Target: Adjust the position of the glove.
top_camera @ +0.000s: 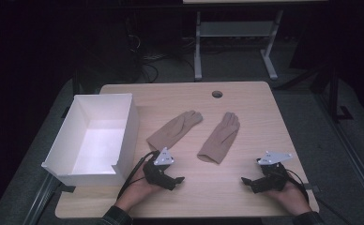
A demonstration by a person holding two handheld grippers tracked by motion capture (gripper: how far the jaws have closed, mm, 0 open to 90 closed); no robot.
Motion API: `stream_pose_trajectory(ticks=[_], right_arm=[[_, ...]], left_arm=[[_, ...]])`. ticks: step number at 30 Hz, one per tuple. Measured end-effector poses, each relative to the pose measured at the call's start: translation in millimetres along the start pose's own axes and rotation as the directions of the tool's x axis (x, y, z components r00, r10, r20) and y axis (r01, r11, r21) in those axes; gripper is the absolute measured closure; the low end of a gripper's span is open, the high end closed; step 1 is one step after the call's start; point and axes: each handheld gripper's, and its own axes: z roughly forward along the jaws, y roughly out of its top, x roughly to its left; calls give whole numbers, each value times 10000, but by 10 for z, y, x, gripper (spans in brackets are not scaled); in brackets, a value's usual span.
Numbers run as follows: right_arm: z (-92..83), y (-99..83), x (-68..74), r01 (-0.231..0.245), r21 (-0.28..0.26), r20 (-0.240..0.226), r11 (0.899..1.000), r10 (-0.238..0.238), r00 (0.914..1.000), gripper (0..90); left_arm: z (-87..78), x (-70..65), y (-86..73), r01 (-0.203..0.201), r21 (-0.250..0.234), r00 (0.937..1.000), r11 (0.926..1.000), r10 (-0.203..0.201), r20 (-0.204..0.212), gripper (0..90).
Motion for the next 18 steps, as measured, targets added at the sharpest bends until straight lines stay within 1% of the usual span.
stream_pose_trajectory(ticks=[4,5,6,7,8,9,10,11,12,14,15,16,17,18], right_arm=[[0,0,0,-7,0,-2,10000,7,10000,20],[-4,-2,0,-22,9,-7,10000,22,10000,26],[-6,-4,-7,53,-25,-5,10000,-53,10000,42],[-14,-3,-9,40,-33,-2,10000,-40,10000,79],[-14,-3,-9,40,-33,-2,10000,-40,10000,79],[-46,12,-6,-6,-66,-136,10000,5,9999,153],[-49,21,-4,9,-69,-167,10000,-10,9999,155],[-51,37,0,-1,9,-177,10000,1,9998,179],[-56,59,9,-16,48,-277,10000,17,9996,228],[-65,122,28,45,-47,-318,10000,-46,9995,291],[-67,155,39,69,-113,-372,9999,-73,9993,341],[-67,155,39,69,-113,-372,9999,-73,9993,341],[-76,223,60,228,-248,-404,9994,-238,9989,443],[-78,256,67,263,-351,-502,9990,-281,9983,500]], left_arm=[[-2,-3,5,19,45,10000,10000,-19,-20,124],[-7,-13,7,88,89,9999,9999,-88,-52,124],[-9,-13,7,82,108,9999,9999,-81,-62,124],[-11,-20,8,150,121,9998,9998,-149,-106,124],[-11,-20,8,150,121,9998,9998,-149,-106,123],[-17,-31,11,209,167,9996,9996,-206,-178,123],[-20,-40,14,228,181,9995,9996,-224,-243,123],[-26,-54,16,217,201,9993,9996,-211,-308,123],[-38,-62,17,87,266,9991,9996,-76,-408,123],[-62,-81,2,51,275,9987,9996,-37,-510,125],[-74,-83,-12,70,258,9986,9996,-56,-524,125],[-74,-83,-12,70,258,9986,9996,-56,-524,125],[-101,-74,-36,190,294,9986,9994,-175,-506,125],[-118,-75,-46,238,321,9982,9992,-220,-551,125]])
